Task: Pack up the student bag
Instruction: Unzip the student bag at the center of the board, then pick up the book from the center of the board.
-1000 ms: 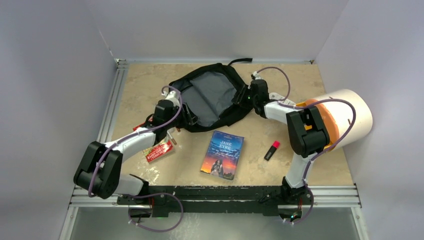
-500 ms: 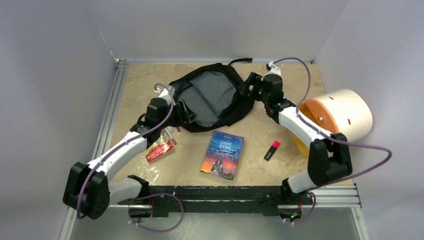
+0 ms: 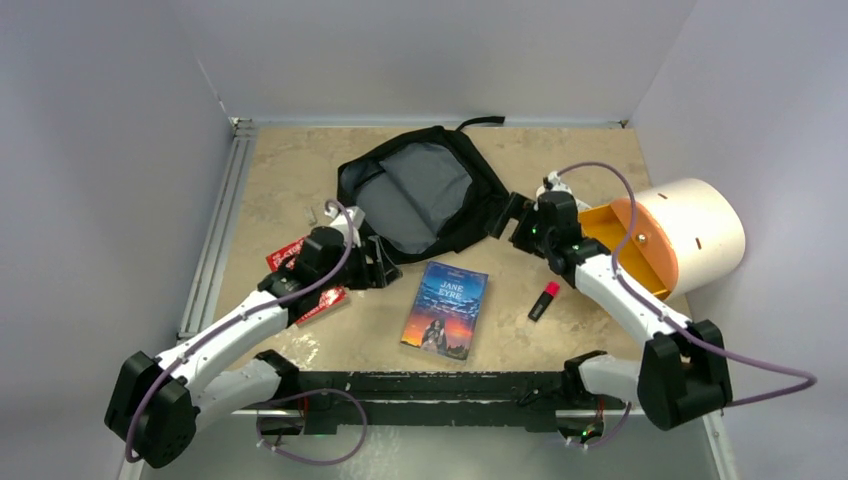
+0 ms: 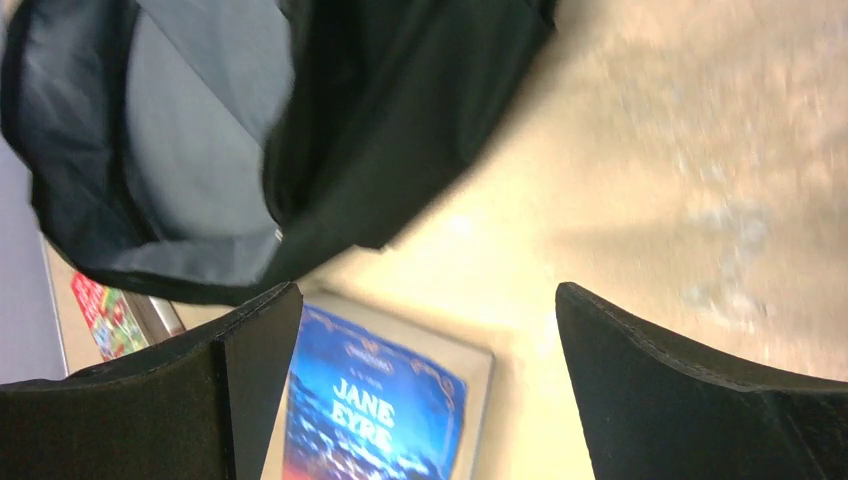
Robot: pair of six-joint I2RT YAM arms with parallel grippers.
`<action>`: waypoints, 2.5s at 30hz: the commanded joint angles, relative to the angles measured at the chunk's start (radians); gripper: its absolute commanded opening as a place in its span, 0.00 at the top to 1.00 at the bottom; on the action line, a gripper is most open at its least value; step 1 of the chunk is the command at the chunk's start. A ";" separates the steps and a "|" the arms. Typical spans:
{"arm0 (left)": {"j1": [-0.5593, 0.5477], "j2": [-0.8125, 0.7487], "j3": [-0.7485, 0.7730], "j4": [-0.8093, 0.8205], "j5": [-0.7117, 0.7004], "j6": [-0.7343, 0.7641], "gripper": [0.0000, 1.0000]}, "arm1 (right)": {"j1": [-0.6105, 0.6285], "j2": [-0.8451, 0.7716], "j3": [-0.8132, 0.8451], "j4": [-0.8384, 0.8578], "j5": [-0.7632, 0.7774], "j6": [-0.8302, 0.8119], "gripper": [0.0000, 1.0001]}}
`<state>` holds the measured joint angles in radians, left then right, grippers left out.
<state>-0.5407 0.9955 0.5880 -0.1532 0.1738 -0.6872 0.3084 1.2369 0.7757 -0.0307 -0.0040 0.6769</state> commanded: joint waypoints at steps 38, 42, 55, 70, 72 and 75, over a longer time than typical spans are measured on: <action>-0.340 0.412 -0.045 0.277 -0.017 -0.123 0.55 | 0.380 -0.189 -0.468 0.070 -0.084 0.447 0.27; -0.346 0.428 -0.034 0.287 -0.010 -0.120 0.58 | 0.385 -0.162 -0.462 0.064 -0.053 0.426 0.38; -0.351 0.429 -0.028 0.317 0.005 -0.136 0.59 | 0.390 -0.202 -0.461 0.039 0.000 0.406 0.90; -0.348 0.322 -0.086 0.322 -0.064 -0.237 0.36 | 0.390 -0.371 -0.489 0.044 -0.075 0.495 1.00; -0.346 0.306 -0.103 0.328 -0.071 -0.255 0.31 | 0.390 -0.389 -0.493 0.053 -0.088 0.512 1.00; -0.337 0.289 -0.127 0.344 -0.062 -0.280 0.27 | 0.390 -0.405 -0.510 0.087 -0.120 0.542 1.00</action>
<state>-0.8845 1.3243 0.4885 0.1265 0.1226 -0.9142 0.6891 0.8627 0.2726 -0.0044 -0.0601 1.1587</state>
